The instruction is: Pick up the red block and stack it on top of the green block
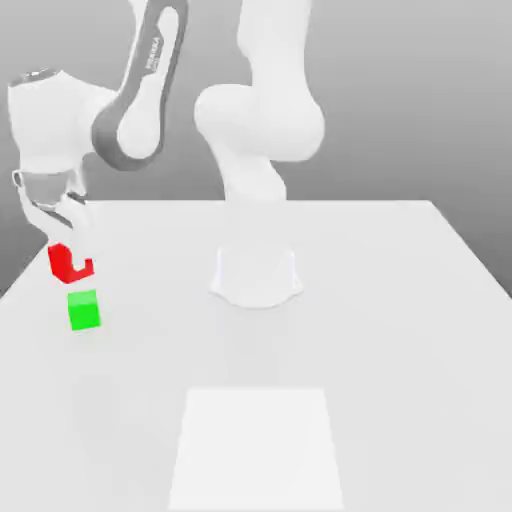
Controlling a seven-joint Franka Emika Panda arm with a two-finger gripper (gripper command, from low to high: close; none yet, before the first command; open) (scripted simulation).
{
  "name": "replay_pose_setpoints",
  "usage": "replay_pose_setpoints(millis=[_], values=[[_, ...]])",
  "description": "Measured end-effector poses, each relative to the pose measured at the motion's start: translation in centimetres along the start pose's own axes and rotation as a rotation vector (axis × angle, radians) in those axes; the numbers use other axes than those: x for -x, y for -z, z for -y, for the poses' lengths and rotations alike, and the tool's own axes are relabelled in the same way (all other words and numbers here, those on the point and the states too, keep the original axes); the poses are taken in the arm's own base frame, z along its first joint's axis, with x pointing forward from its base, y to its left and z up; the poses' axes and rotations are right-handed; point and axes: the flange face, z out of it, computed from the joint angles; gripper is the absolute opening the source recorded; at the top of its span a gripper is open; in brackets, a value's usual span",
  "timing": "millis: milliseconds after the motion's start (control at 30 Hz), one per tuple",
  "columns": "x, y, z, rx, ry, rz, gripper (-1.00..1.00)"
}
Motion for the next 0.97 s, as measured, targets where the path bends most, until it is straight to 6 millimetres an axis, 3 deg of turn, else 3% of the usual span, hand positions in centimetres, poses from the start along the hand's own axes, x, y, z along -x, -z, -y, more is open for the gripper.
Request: replay_pose_setpoints(millis=[967], values=[[0.2, -6.0, -0.1, -0.011, -0.007, 0.023, -1.00]])
